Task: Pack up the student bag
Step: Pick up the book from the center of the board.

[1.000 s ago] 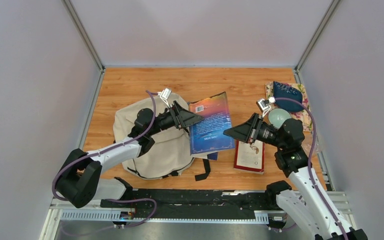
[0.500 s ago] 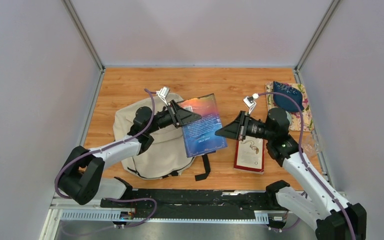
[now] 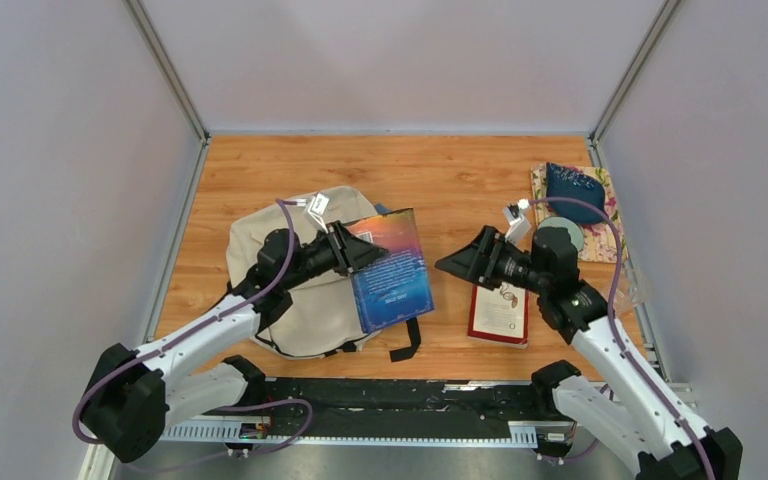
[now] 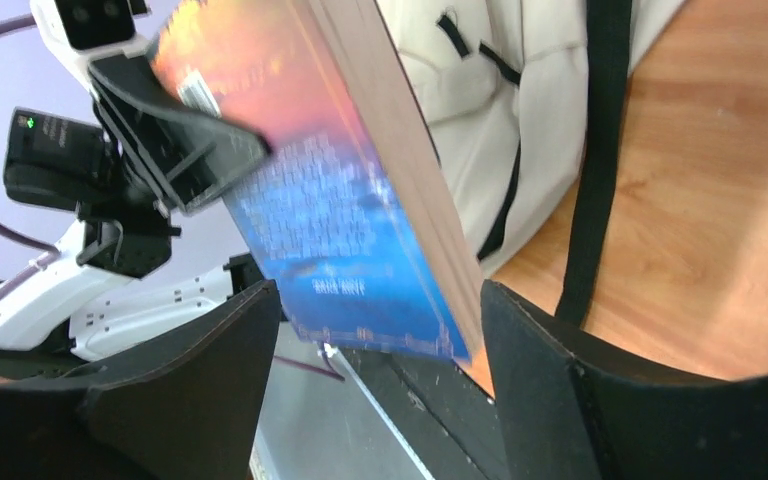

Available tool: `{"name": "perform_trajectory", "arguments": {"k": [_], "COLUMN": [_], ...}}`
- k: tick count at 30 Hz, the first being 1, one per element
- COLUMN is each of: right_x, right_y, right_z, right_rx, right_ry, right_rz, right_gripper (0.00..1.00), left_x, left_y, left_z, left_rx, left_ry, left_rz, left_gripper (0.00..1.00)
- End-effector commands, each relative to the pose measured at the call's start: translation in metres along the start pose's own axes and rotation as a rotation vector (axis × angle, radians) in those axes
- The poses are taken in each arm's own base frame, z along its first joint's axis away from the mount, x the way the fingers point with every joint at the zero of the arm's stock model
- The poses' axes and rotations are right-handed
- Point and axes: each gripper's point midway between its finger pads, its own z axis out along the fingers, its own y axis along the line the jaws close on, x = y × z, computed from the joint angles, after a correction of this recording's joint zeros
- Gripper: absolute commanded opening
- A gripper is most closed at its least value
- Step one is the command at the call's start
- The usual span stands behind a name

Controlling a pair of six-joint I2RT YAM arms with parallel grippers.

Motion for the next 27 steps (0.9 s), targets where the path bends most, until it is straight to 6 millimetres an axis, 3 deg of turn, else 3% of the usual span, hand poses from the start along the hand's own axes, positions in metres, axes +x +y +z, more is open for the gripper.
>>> {"name": "perform_trajectory", "arguments": {"k": [1, 6, 7, 10, 11, 16, 19, 27], "right_x": [0.024, 0.049, 0.053, 0.067, 0.062, 0.078, 0.080, 0.057], "right_y": [-0.007, -0.001, 0.000, -0.006, 0.005, 0.008, 0.009, 0.030], "right_z": [-0.005, -0.006, -0.005, 0.006, 0.008, 0.028, 0.036, 0.042], "right_rx": [-0.053, -0.104, -0.107, -0.094, -0.150, -0.189, -0.193, -0.255], "right_ry": [-0.058, -0.079, -0.073, -0.055, -0.074, -0.048, -0.054, -0.136], "right_rz": [0.122, 0.175, 0.200, 0.234, 0.244, 0.306, 0.303, 0.256], "right_gripper": [0.76, 0.79, 0.80, 0.86, 0.86, 0.88, 0.89, 0.92], "left_x": [-0.048, -0.058, -0.063, -0.067, -0.068, -0.073, -0.078, -0.083], "left_y": [-0.024, -0.026, -0.034, -0.038, -0.039, -0.046, -0.050, -0.054], "left_z": [-0.012, -0.021, -0.024, -0.029, -0.030, -0.039, -0.047, -0.053], "left_rx": [0.020, 0.068, 0.108, 0.150, 0.160, 0.230, 0.274, 0.314], "left_ry": [-0.219, -0.334, -0.367, -0.415, -0.422, -0.483, -0.533, -0.575], "left_rz": [0.104, 0.055, 0.039, 0.000, -0.008, -0.049, -0.093, -0.145], "left_gripper": [0.00, 0.00, 0.00, 0.00, 0.00, 0.00, 0.00, 0.00]}}
